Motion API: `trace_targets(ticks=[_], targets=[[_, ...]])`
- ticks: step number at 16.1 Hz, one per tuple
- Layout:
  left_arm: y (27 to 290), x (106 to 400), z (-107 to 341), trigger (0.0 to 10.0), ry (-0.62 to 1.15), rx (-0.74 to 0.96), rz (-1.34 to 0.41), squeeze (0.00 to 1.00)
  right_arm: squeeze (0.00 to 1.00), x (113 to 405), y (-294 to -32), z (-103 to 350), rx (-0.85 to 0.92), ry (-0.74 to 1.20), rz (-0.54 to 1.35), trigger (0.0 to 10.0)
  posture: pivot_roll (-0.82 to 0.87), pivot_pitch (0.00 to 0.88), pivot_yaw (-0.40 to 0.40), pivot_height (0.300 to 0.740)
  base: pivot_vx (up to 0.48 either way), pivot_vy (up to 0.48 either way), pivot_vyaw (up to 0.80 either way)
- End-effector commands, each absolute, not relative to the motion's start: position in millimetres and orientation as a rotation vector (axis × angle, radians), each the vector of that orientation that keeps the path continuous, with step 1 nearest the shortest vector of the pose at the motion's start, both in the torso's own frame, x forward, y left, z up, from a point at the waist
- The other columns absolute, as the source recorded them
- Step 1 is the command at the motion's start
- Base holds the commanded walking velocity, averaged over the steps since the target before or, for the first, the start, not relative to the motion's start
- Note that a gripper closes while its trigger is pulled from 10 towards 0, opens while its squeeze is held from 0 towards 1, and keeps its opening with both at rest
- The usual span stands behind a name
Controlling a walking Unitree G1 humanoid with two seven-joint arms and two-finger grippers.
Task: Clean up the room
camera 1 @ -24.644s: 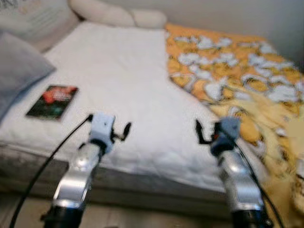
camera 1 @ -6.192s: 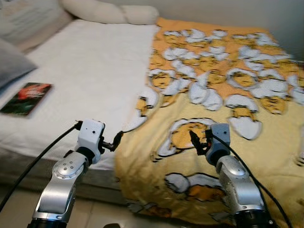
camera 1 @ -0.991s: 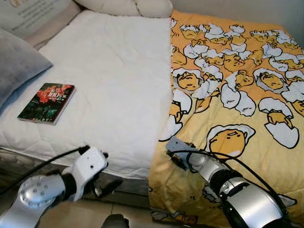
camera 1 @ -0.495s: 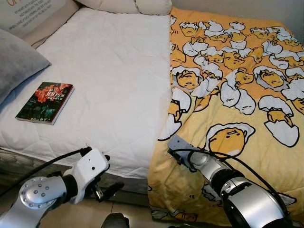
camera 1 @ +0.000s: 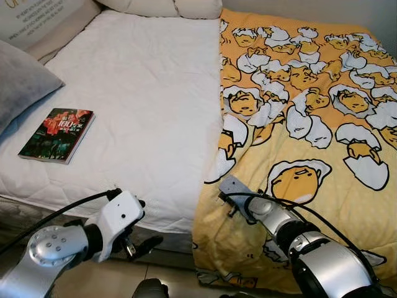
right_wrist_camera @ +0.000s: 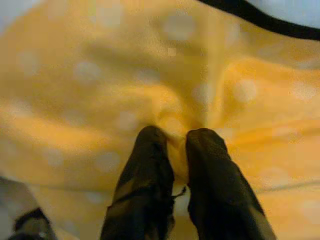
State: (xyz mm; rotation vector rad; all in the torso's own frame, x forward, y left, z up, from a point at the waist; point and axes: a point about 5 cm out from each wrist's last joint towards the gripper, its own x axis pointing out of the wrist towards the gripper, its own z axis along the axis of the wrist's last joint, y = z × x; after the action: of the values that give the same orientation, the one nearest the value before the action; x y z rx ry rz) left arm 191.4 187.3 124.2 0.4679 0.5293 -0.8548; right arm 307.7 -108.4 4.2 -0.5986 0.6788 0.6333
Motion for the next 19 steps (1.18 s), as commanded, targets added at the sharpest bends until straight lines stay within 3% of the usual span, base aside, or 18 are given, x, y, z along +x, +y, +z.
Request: trace_targets(ticks=[1,6,9,10,11,12,13,17,19], targets=[[188.2,192.9,123.4,10.0,0.531,0.487,-0.872,0.00,0.00,308.2,-108.0,5.8,-0.552,0.678,0.655,0.0,0.33,0.024,-0.051,0.740,0.000,0.000,0.00],[188.4,213.5,121.9,10.0,0.507,0.514,-0.896,0.00,0.00,306.6,-111.5,12.9,-0.435,0.691,0.871,0.0,0.27,0.000,-0.012,0.740,0.000,0.000,0.00],[186.6,223.7,121.1,10.0,0.492,0.527,-0.905,0.00,0.00,311.1,-119.4,17.1,-0.440,0.662,0.838,0.0,0.27,0.000,-0.003,0.740,0.000,0.000,0.00],[185.6,224.7,120.3,10.0,0.489,0.526,-0.904,0.00,0.00,314.5,-121.4,18.9,-0.418,0.650,0.776,4.5,0.27,0.000,-0.005,0.740,0.000,0.000,0.00],[184.3,226.7,118.9,10.0,0.485,0.519,-0.899,0.00,0.00,317.8,-120.0,23.4,-0.325,0.617,0.750,10.0,0.27,0.000,-0.009,0.740,0.000,0.000,0.00],[183.5,230.2,116.3,10.0,0.479,0.503,-0.883,0.00,0.00,322.9,-120.9,29.7,-0.239,0.557,0.691,10.0,0.25,0.000,-0.011,0.740,0.000,0.000,0.00],[183.6,235.6,113.5,10.0,0.471,0.482,-0.849,0.00,1.00,328.1,-124.8,36.5,-0.159,0.499,0.632,10.0,0.24,0.000,-0.011,0.740,0.000,0.000,0.00],[174.1,262.2,107.5,10.0,0.371,0.321,-0.672,0.00,1.00,331.0,-157.8,54.2,-0.023,0.315,0.451,10.0,0.13,0.000,0.001,0.740,0.000,0.000,0.00],[163.2,269.9,106.1,10.0,0.317,0.254,-0.602,0.00,1.00,309.9,-171.3,64.7,0.028,0.219,0.364,10.0,0.09,0.000,0.007,0.740,0.000,0.000,0.00]])
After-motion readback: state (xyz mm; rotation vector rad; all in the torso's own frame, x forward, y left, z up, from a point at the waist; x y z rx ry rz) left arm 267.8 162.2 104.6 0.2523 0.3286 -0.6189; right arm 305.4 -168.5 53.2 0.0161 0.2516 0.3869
